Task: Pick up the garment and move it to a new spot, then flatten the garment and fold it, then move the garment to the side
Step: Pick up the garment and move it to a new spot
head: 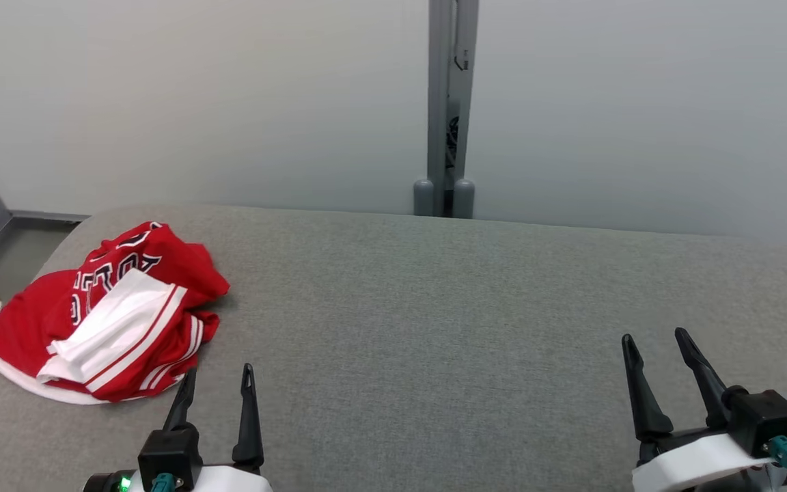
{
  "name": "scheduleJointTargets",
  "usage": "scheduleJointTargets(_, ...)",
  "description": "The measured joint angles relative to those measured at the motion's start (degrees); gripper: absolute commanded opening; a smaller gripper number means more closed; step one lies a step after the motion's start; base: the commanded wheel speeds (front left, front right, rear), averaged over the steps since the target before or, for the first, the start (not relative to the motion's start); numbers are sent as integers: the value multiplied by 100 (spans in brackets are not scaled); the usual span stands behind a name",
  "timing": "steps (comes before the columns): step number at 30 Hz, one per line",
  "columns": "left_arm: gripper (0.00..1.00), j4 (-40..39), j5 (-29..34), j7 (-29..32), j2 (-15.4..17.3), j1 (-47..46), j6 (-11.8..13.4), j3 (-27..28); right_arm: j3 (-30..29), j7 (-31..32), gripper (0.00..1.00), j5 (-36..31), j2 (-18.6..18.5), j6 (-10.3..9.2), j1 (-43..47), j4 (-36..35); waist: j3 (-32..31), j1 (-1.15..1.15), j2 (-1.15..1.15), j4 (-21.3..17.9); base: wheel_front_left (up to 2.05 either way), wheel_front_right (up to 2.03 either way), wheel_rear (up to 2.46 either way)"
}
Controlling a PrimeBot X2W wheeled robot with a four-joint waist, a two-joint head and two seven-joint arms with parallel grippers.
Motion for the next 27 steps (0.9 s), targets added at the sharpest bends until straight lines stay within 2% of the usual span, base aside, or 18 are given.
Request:
scheduleJointTargets(5, 100, 27, 194, 0, 0, -19, -145, 249, 53, 0, 100, 483, -2, 0, 4, -186, 31, 0, 0, 560, 0, 0, 0)
scheduleJointTargets(16, 100, -46, 481, 0, 9, -97, -355, 977, 396, 0, 100, 539, 8, 0, -55, -199, 28, 0, 0, 1681, 0, 0, 0)
scheduleJointTargets(21, 100, -144, 490, 0, 5, -63, -389, 1146, 582, 0, 100, 508, 9, 0, -280, -48, 149, 0, 0, 1861, 0, 0, 0)
scheduleJointTargets(27, 100, -132, 403, 0, 9, 34, -407, 1145, 813, 0, 100, 508, 10, 0, -378, 71, 179, 0, 0, 1889, 0, 0, 0)
